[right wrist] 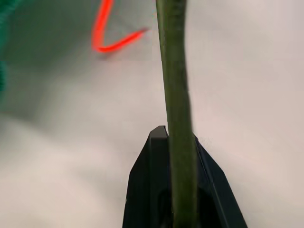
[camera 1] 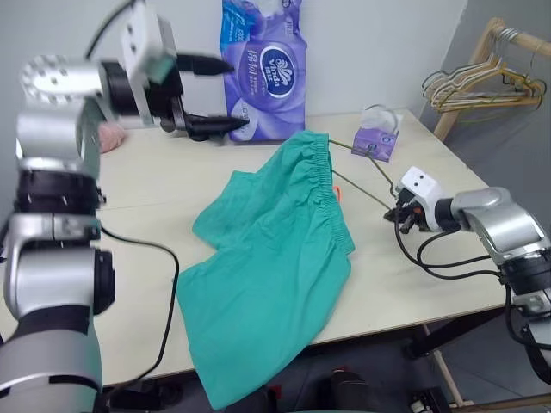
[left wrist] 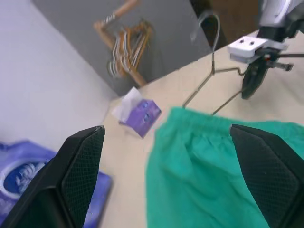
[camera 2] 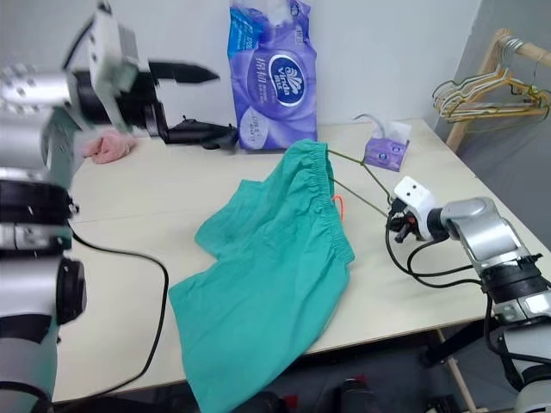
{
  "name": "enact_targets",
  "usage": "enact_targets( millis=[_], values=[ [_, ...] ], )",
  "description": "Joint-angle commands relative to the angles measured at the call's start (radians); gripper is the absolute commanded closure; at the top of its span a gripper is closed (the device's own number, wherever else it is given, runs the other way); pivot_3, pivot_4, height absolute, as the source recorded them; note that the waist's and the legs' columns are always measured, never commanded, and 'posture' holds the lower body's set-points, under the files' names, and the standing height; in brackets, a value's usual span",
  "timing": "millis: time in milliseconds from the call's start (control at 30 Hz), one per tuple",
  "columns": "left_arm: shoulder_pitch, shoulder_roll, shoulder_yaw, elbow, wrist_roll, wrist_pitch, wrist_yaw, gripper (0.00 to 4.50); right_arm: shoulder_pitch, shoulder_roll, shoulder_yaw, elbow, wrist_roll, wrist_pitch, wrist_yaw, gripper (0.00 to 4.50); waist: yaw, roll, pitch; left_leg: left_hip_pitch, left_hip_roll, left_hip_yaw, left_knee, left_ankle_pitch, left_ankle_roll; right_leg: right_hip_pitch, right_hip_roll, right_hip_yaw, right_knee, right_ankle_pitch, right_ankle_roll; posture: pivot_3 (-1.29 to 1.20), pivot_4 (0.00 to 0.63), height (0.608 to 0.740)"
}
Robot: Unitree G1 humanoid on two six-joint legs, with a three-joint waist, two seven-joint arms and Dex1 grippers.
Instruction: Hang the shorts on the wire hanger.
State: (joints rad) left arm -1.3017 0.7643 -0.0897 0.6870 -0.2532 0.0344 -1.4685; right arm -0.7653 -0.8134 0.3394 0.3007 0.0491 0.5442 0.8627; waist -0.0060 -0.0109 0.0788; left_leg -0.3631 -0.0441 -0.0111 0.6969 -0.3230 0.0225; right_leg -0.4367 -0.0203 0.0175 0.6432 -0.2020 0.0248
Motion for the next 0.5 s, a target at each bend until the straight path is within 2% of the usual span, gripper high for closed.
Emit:
enact_targets(
  millis=[33, 233, 500],
  values=[
    [-0.081, -0.037, -0.074, 0.223, 0.124, -0.173, -0.088, 0.03, -0.057, -0.007, -0.002, 0.004, -0.109, -0.132, -0.043, 4.50, 0.001, 0.000, 0.000, -0.002, 0.000, 0.000, 0.000, 0.000, 0.000, -0.003, 0.000, 0.000, 0.000, 0.000, 0.000, 0.00, 0.002, 0.740],
    [-0.162, -0.113, -0.131, 0.483, 0.285, -0.400, -0.036, 0.03, -0.082, -0.009, -0.022, -0.105, -0.181, -0.147, -0.030, 4.50, -0.003, 0.000, 0.000, -0.006, 0.001, 0.000, 0.000, -0.001, 0.002, -0.006, 0.001, 0.001, 0.001, 0.000, -0.001, -0.03, 0.008, 0.740],
    [-0.227, -0.250, -0.114, 0.577, 0.348, -0.493, 0.091, 0.03, -0.092, 0.006, -0.030, -0.264, -0.245, -0.113, -0.023, 4.50, -0.003, 0.000, 0.000, -0.007, 0.000, -0.001, 0.001, -0.002, 0.004, -0.006, 0.000, 0.000, 0.001, 0.000, 0.000, -0.07, 0.015, 0.740]
  ],
)
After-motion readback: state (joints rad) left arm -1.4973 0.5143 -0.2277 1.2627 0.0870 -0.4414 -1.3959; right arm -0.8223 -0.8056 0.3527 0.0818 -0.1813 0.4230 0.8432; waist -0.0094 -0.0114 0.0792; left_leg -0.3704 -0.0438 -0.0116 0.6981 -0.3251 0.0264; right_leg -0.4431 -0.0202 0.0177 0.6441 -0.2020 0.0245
